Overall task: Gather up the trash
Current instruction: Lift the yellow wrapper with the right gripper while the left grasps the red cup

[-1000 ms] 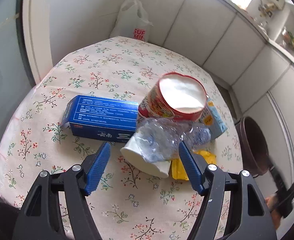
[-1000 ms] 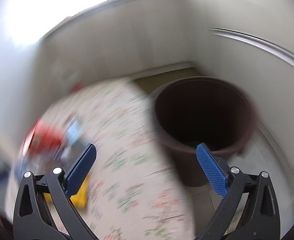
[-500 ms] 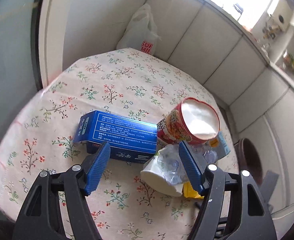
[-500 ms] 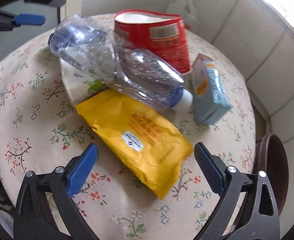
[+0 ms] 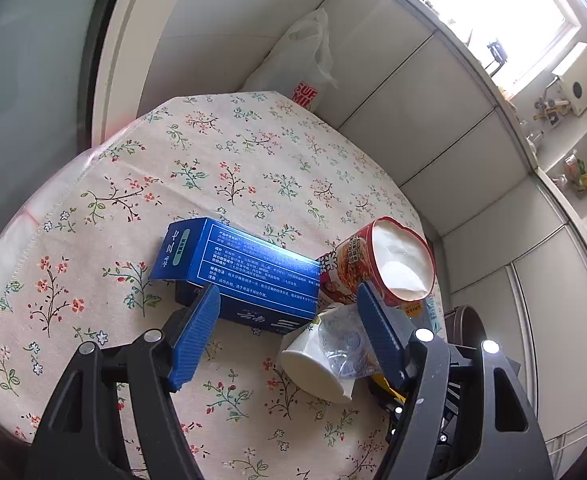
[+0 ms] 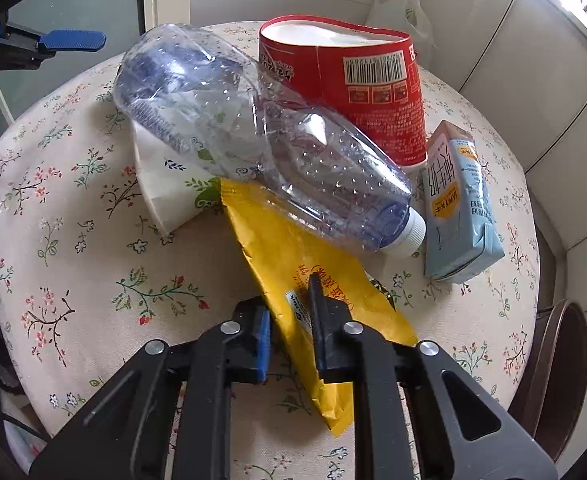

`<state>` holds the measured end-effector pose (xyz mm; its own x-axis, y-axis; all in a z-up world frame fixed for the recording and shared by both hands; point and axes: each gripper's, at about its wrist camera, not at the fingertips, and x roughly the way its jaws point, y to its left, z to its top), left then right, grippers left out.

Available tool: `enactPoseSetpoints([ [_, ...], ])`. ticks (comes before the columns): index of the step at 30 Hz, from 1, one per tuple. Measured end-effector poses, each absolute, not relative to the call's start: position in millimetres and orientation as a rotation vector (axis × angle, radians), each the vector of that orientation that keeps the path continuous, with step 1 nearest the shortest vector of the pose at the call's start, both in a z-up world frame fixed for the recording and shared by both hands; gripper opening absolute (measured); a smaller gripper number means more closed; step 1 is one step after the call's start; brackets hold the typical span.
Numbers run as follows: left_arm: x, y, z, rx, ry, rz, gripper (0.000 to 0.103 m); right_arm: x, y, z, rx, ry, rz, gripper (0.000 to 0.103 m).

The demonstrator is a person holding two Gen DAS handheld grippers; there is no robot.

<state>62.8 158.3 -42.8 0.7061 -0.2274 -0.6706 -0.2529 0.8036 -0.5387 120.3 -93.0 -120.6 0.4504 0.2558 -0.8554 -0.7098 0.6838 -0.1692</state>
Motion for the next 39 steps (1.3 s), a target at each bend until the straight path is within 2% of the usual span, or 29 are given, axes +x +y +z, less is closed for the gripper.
enactPoseSetpoints([
  [6,64,157,-46,-0.651,0.814,0.028,0.069,110,-109,-122,-0.481,0.910,0.616,0.008],
  [19,71,159,-58,-0.664,0.868,0.053,0.069,82,-139,-108,-0.208,0.860,0.569,0.006],
  [26,89,136,-48,-0.554,0.889,0.018,0.070,61,-162,-89,-0.019,0.819,0.559,0.006],
  [27,93,130,-44,-0.532,0.891,0.012,0.071,59,-164,-86,-0.005,0.818,0.554,0.006],
  [29,104,119,-37,-0.495,0.899,-0.006,0.081,60,-170,-85,0.019,0.815,0.541,0.006],
  [32,129,94,-28,-0.425,0.936,-0.069,0.087,62,-180,-83,0.051,0.809,0.524,0.006],
  [39,168,40,-25,-0.190,1.035,-0.196,0.094,63,-200,-79,0.095,0.794,0.489,0.006],
])
